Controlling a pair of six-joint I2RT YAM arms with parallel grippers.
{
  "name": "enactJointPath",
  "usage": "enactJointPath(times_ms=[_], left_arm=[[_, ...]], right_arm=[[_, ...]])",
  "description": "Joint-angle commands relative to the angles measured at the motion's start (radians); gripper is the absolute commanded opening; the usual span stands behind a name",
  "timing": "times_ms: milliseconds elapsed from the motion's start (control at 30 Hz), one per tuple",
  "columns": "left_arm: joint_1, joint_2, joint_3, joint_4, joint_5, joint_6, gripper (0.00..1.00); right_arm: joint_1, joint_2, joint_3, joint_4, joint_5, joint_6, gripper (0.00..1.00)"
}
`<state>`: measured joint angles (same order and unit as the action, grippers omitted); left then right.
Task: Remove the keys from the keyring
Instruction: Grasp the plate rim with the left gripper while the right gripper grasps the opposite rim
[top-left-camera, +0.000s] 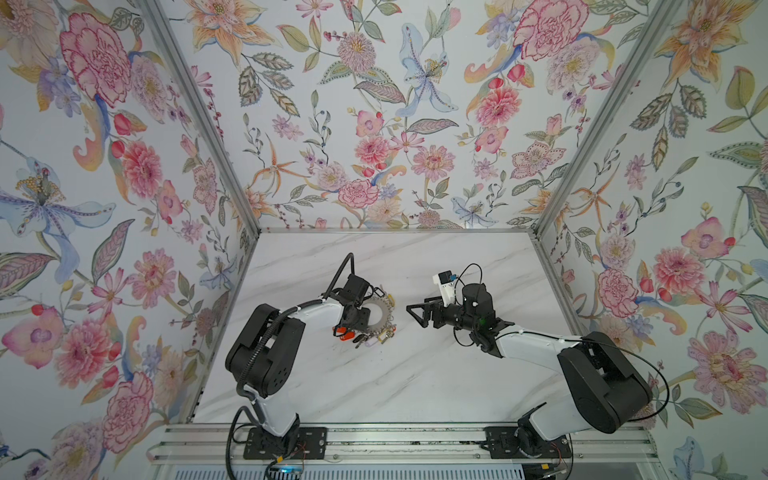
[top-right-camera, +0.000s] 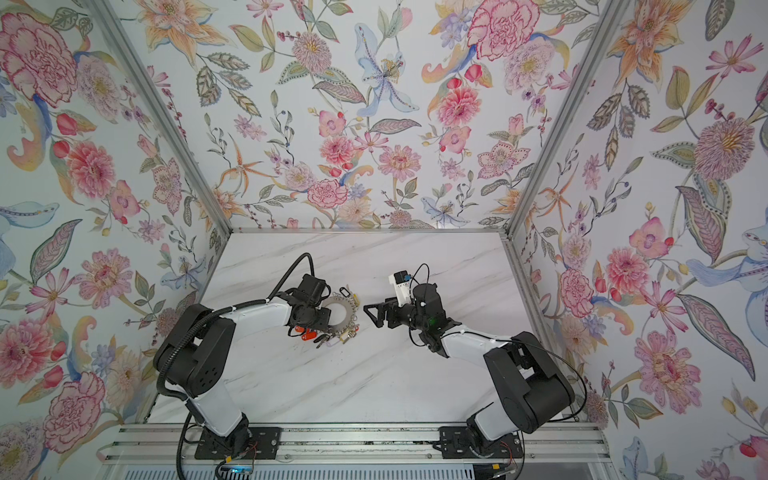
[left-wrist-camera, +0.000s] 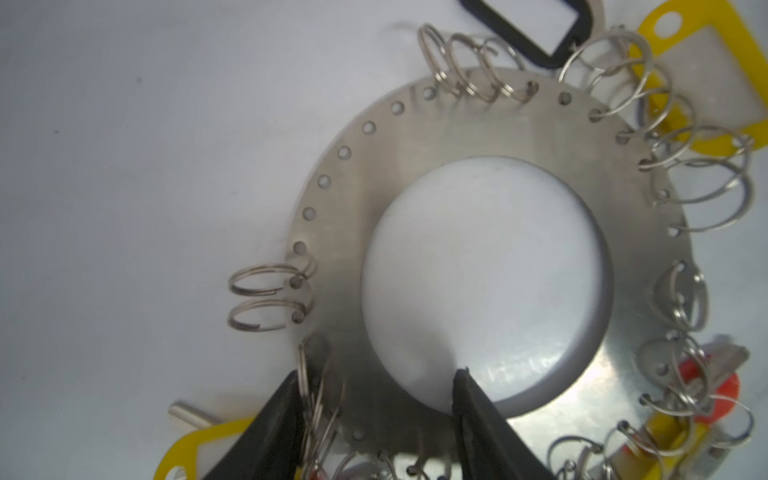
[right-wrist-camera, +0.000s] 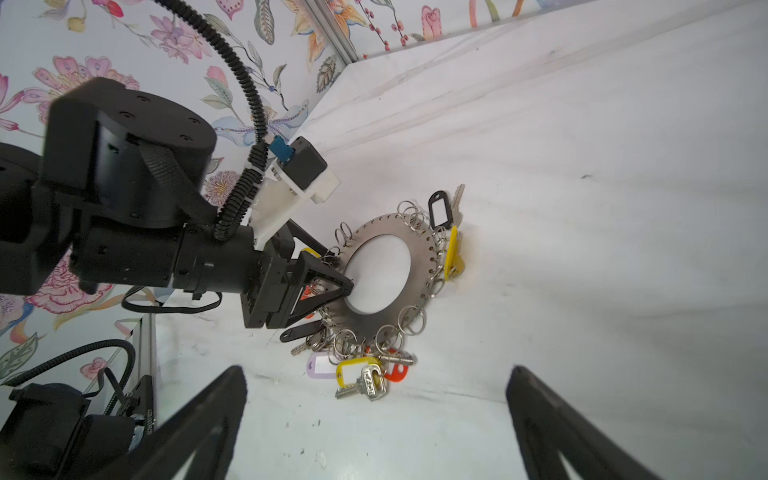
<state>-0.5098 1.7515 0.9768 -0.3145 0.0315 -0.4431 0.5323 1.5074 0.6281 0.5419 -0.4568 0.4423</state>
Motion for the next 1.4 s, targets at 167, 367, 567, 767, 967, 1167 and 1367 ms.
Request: enactJointPath(times_ms=[167,367,567,767,967,1167,1367], left_arm=[[-0.001,-0.076,0.023,-0.072,0.100,0.003,0.60],[0.088,-0.048,0.109,-0.118,0.123,0.084,0.62],[0.160,0.018,0.168,-0.124,0.203,0.140,0.62],[0.168,0.050,0.156,-0.108,0.253,0.152,0.62],[0.178,0.046,0.104,-0.062,0.302,0.141,0.62],[0.178,0.055,0.064,-0.031,0.324,0.126,0.62],[0.176,0.054,0.033,-0.001,0.355,0.110,0.62]], right_arm=[[0.014,-0.025,0.018,-0.134,0.085,0.213,0.96],[0.055,0.027,0.031,-0.119,0.112,0.294,0.88],[0.091,0.120,0.073,-0.078,0.109,0.344,0.79],[0.108,0.218,0.125,-0.032,0.098,0.382,0.74],[0.109,0.307,0.171,-0.005,0.070,0.409,0.70],[0.140,0.363,0.202,0.003,0.058,0.420,0.67],[0.147,0.414,0.235,-0.033,0.075,0.413,0.66]])
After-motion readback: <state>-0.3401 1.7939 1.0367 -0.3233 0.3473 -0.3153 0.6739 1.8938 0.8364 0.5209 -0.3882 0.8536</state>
